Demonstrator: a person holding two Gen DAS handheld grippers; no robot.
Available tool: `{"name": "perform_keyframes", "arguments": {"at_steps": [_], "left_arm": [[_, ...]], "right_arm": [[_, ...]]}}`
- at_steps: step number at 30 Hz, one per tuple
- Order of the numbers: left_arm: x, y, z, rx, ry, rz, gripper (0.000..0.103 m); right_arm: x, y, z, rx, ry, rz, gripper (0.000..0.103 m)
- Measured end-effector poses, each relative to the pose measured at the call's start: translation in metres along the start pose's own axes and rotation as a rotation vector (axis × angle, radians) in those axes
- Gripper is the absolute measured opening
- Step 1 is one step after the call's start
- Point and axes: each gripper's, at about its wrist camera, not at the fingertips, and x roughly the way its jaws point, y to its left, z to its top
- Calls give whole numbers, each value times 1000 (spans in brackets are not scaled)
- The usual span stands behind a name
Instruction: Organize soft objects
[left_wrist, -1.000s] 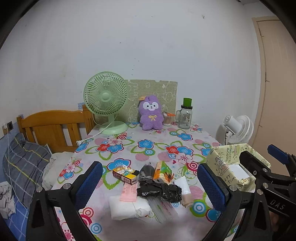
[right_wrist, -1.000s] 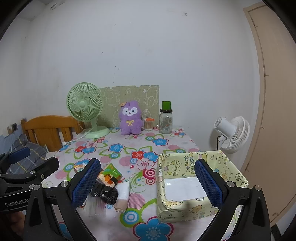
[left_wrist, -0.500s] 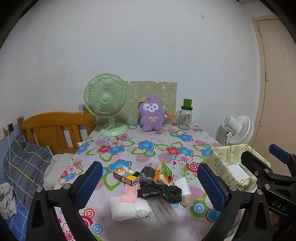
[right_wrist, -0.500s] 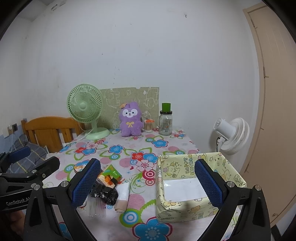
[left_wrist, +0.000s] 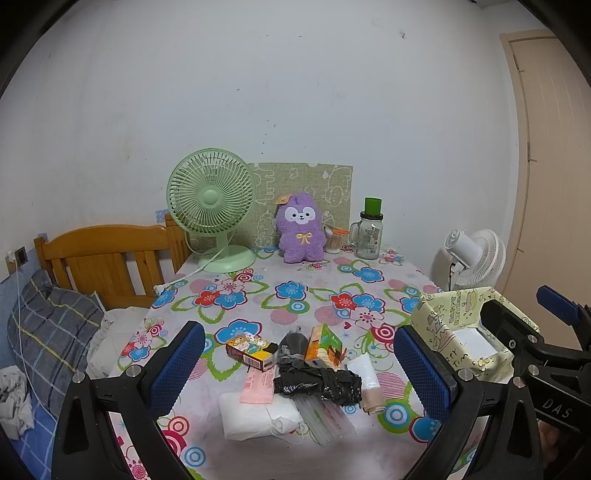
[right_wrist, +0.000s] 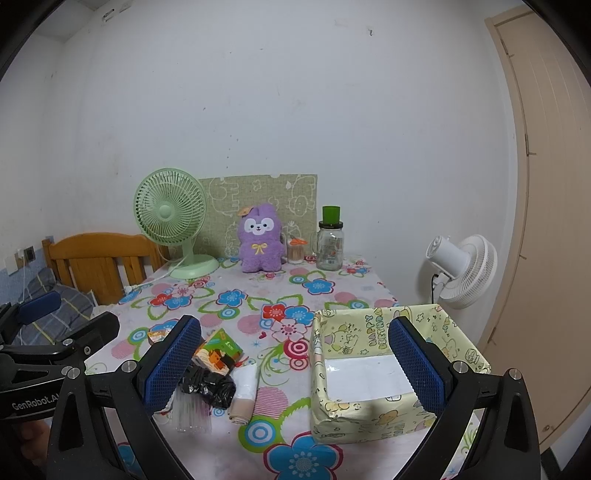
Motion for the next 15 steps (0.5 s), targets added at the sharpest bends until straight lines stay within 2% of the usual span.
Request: {"name": "perform_keyframes", "arguments": {"at_steps": [15], "left_arm": [[-1,0,2,2,1,2,103]], "right_arm": [[0,0,0,-1,1,0,103]]}}
